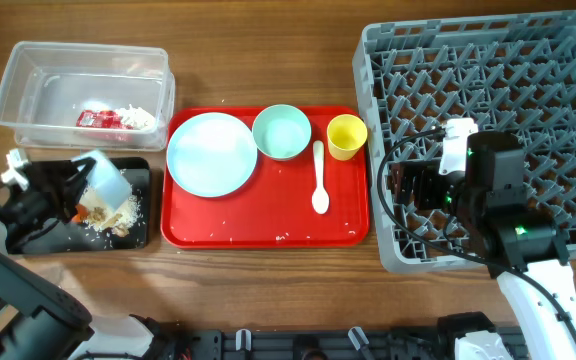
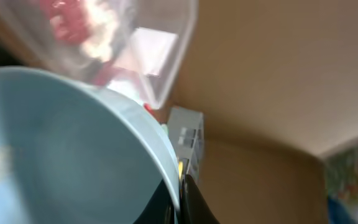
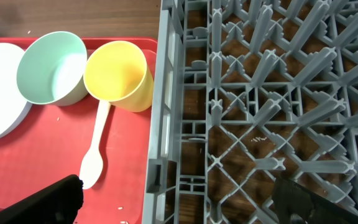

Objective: Sort waste into correct bins and load items into the dishwasher rack
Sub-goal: 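Tip the blue bowl over the black tray to dump the rice, then set the empty blue bowl back onto the blue plate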

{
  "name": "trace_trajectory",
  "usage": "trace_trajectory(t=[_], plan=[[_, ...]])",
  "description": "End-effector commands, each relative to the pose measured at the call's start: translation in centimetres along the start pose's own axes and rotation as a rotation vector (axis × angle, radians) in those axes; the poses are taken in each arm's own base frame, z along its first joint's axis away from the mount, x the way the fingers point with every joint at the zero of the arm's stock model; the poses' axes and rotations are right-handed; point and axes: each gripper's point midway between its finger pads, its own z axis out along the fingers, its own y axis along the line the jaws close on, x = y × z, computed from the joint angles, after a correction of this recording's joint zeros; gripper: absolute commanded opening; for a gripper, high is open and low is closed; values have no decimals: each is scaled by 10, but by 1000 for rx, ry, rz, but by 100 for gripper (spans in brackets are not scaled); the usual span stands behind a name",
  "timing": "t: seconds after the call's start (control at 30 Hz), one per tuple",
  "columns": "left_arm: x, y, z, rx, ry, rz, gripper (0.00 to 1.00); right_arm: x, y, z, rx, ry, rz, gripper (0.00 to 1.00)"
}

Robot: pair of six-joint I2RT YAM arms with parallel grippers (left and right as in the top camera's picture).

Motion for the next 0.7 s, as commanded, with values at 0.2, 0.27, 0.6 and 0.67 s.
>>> trace_trajectory(t=[0.2, 0.27, 0.6, 0.67], plan=[[-1, -13, -1, 93, 6, 46, 4, -6, 2, -3, -8, -11, 0, 100], [-8, 3, -2, -5, -21, -30, 4, -7, 3, -3, -8, -16, -1, 100], [26, -24, 24, 87, 111, 115, 4, -6, 2, -3, -8, -12, 1, 100], [56, -39, 56, 20, 225, 246, 4, -6, 2, -3, -8, -12, 8, 100]])
